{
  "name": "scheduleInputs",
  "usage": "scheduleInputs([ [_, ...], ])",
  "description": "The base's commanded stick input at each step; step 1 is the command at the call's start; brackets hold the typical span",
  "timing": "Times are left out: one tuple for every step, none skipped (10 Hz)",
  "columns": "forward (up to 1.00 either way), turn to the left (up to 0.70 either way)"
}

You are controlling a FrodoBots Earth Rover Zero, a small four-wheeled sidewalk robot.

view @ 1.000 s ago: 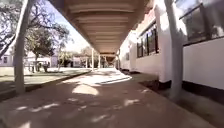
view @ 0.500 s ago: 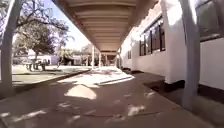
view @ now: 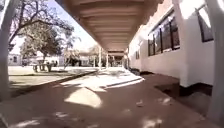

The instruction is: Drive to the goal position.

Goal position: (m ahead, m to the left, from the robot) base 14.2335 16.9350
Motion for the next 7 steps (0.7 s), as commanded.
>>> scheduleInputs([
  [0.70, 0.00],
  [0.70, 0.00],
  [0.70, 0.00],
  [0.70, 0.00],
  [0.70, 0.00],
  [0.70, 0.00],
  [0.70, 0.00],
])
